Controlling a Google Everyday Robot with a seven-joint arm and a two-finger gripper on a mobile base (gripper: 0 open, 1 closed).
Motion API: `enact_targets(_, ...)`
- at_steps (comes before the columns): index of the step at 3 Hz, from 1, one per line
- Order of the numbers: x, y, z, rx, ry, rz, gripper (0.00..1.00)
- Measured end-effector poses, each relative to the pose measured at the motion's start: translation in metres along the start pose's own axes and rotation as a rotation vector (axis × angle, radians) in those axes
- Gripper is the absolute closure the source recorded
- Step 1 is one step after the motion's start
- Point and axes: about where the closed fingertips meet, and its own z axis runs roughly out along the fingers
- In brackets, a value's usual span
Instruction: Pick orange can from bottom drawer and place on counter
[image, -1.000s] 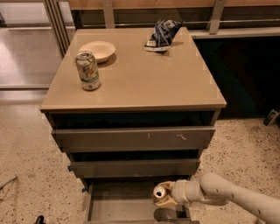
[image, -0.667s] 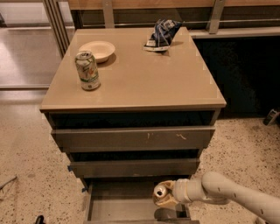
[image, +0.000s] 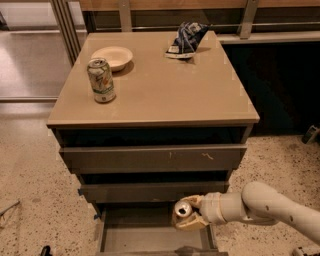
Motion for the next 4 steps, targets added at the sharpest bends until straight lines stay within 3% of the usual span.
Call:
enact_targets(1, -0.085, 0.002, -0.046, 0.002, 0.001, -0.033, 1.00)
enact_targets(2, -0.105, -0.001, -0.062, 0.025, 0.041, -0.084, 1.00)
enact_targets(3, -0.109, -0.002, -0.066, 0.026, 0.040, -0.083, 1.00)
enact_targets(4, -0.156, -0.007, -0.103, 0.033, 0.033, -0.070, 1.00)
